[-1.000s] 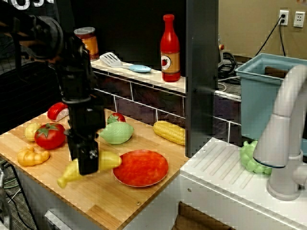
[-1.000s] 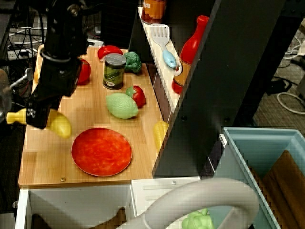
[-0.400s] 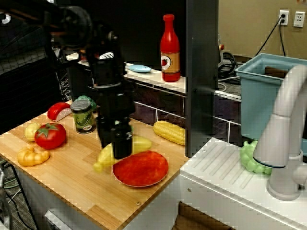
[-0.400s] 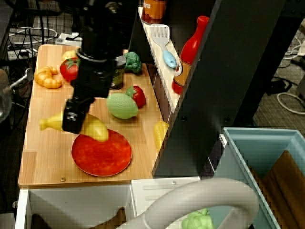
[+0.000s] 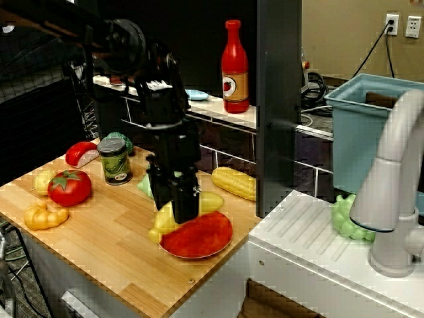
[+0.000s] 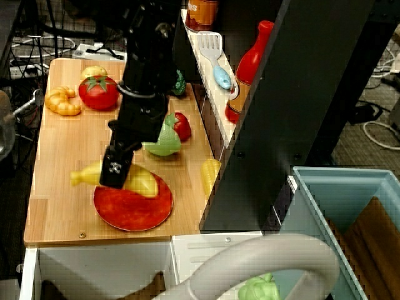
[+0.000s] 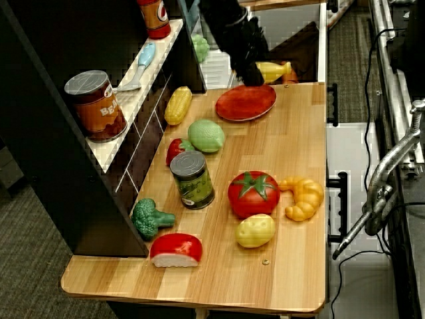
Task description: Put banana on plate
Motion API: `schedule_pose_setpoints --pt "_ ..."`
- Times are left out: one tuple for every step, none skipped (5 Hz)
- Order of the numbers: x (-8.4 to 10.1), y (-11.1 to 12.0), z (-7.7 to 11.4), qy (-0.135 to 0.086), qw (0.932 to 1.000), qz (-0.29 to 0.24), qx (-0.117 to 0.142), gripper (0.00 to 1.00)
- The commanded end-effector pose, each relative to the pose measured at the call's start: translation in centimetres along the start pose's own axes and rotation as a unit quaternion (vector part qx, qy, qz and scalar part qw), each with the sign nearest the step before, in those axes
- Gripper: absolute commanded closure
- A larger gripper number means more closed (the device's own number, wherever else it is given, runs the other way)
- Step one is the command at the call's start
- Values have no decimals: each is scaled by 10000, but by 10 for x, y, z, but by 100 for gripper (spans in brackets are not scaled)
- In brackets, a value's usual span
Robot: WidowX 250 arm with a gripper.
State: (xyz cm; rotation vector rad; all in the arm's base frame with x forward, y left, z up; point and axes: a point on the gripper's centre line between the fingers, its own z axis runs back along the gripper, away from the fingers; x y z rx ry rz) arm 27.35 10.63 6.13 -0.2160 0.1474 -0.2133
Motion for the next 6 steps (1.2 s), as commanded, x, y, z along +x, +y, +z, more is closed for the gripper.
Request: schedule_pose_setpoints --pt "11 17 -8 59 9999 141 8 100" --pt "11 17 -8 59 9999 141 8 0" --pt "11 17 -8 59 9999 141 8 0" --pt "11 17 -8 59 9999 141 8 0" --pt "11 17 -8 59 9999 141 8 0" --pt "11 17 -8 59 9999 141 8 0"
